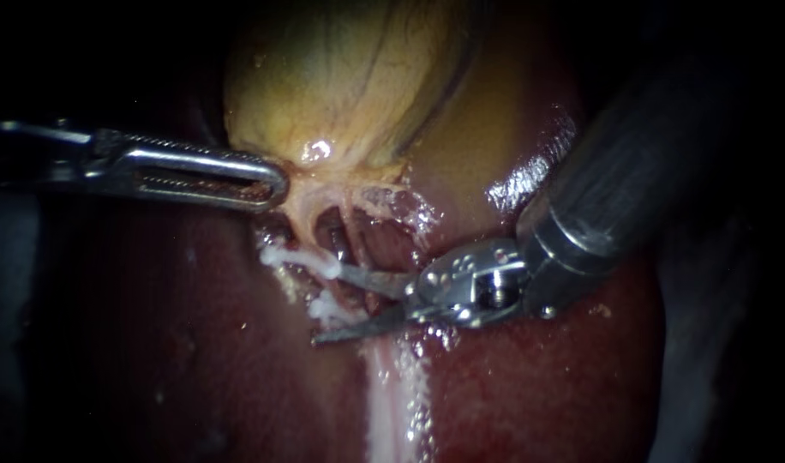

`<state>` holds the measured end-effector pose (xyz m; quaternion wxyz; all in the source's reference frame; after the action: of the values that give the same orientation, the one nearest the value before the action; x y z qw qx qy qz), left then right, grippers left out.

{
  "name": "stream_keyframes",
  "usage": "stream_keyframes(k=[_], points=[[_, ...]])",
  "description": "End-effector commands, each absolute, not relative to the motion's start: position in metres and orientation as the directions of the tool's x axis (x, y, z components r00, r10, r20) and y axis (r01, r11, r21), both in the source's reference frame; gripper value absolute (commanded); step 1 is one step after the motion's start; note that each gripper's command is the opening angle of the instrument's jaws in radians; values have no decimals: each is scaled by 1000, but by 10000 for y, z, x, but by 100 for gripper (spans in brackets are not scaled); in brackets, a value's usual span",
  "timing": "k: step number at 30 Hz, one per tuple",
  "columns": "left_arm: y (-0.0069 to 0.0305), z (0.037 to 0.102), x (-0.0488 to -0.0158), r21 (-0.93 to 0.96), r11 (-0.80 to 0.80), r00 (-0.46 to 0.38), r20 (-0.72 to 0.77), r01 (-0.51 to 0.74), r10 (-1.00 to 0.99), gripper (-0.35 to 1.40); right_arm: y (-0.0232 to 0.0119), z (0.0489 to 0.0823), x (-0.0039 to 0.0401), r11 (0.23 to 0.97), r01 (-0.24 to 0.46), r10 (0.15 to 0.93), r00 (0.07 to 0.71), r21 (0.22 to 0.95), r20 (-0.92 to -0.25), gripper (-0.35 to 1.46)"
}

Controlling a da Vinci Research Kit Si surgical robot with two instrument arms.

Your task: Go to the cutting position left tube

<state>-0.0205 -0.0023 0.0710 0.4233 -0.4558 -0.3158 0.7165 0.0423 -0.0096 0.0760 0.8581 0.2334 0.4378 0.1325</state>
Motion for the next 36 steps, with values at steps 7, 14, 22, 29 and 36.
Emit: stream_keyframes(k=[7,14,22,29,36], points=[[-23,709,-206,-839,-442,-227,-385,-317,894,-35,-95,764,435,847,-12,439,580,532,-686,145],[-23,710,-207,-839,-442,-227,-386,-318,894,-35,-94,770,445,830,0,451,587,557,-672,143],[-23,709,-209,-840,-442,-227,-385,-316,894,-35,-95,772,447,792,42,470,594,609,-653,143],[-23,710,-211,-840,-442,-228,-385,-315,894,-35,-94,776,449,772,63,475,605,633,-639,141],[-23,712,-215,-841,-441,-230,-384,-312,894,-35,-92,779,454,766,69,477,605,639,-638,140]])
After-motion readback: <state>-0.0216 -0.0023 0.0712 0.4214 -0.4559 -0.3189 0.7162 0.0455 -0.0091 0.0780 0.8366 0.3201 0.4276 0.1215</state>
